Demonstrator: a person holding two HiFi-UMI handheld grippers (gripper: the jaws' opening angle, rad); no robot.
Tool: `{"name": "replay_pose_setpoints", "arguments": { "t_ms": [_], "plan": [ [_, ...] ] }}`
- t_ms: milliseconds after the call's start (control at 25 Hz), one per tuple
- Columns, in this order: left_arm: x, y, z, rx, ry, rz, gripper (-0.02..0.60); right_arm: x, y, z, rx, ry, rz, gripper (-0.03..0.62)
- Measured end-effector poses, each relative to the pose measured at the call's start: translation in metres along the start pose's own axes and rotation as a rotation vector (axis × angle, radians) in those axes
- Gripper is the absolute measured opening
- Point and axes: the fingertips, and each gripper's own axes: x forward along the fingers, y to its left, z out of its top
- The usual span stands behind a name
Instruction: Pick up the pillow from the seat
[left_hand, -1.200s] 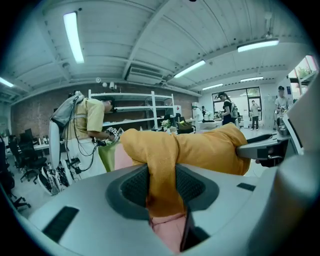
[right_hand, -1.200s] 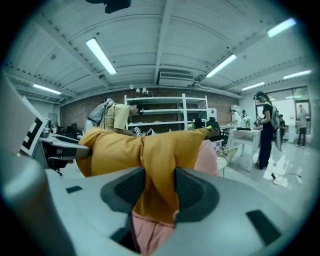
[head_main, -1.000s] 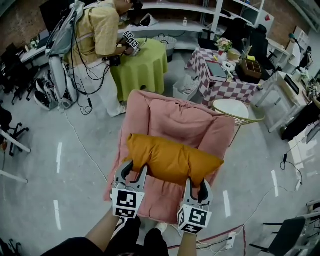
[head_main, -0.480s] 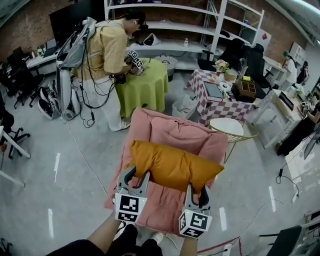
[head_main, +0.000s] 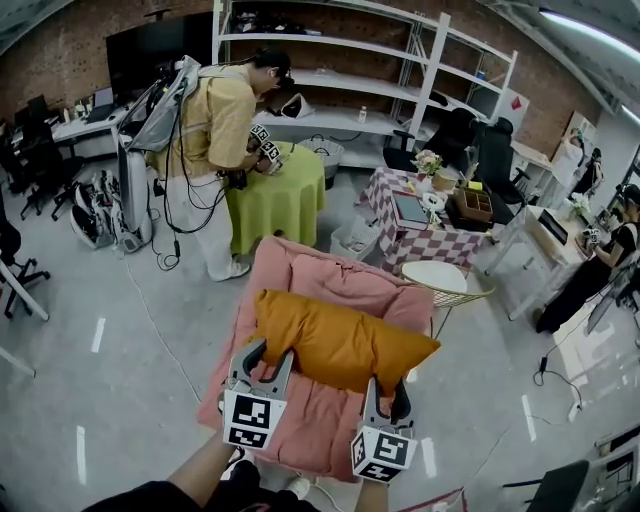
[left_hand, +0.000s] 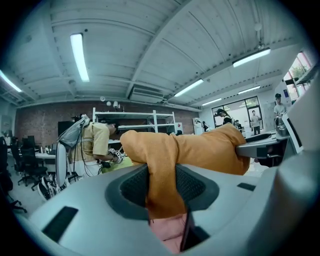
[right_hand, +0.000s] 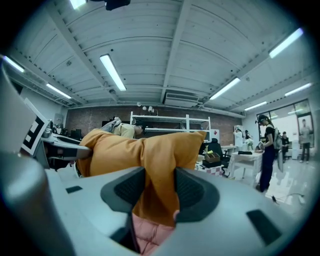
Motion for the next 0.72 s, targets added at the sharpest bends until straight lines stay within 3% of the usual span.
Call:
{"name": "replay_pose_setpoints", "arguments": {
  "t_ms": [720],
  "plan": [
    [-0.024, -0.003, 0.024, 0.013, -0.052, 0.007, 0.153, -0.02, 0.001, 0.022, 0.003, -0.053, 0.007, 0.199]
  ]
}}
